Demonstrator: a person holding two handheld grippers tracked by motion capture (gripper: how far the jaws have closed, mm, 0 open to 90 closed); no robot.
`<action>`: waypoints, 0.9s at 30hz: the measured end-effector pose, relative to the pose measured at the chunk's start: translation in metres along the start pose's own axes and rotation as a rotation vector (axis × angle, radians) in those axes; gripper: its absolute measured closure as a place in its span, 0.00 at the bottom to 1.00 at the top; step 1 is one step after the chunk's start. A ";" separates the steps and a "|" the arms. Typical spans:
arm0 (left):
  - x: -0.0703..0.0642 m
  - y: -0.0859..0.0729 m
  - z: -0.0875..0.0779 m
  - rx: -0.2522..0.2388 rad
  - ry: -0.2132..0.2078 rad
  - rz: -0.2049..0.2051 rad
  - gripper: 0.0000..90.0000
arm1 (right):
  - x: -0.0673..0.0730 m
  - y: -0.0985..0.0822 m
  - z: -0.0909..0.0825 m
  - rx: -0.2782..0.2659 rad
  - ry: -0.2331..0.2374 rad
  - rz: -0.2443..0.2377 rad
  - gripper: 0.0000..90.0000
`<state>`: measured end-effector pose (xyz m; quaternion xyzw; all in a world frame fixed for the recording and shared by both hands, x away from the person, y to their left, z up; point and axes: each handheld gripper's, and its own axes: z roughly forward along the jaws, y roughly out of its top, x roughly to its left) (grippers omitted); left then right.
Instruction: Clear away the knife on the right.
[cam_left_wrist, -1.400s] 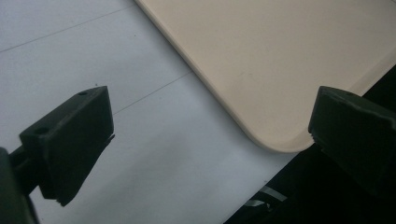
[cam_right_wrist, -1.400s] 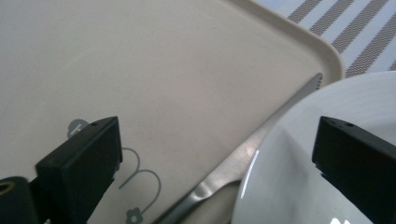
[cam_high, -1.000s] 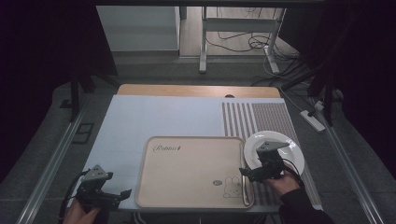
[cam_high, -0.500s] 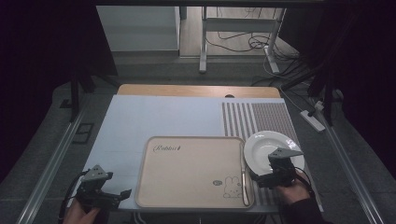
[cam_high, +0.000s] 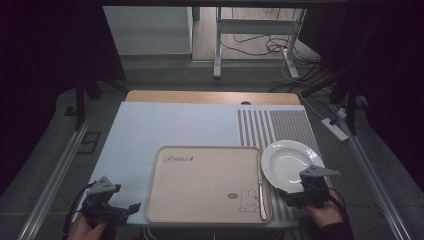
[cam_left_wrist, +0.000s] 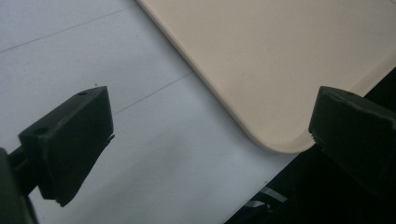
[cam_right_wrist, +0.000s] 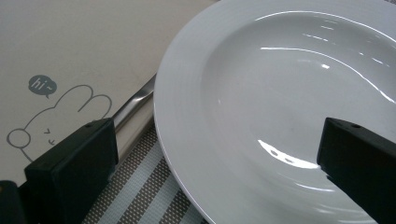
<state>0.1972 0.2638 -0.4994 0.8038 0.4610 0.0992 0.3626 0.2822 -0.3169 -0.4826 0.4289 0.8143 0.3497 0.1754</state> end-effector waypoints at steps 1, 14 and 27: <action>0.000 0.000 0.000 0.000 0.000 0.000 0.01 | -0.001 -0.001 -0.001 -0.002 -0.003 0.005 0.00; 0.000 -0.001 -0.001 -0.002 0.000 0.001 0.01 | -0.005 -0.008 -0.011 -0.009 -0.037 0.028 0.00; 0.000 0.000 0.000 -0.004 -0.001 0.002 0.01 | -0.009 -0.011 -0.015 0.004 -0.056 0.050 0.00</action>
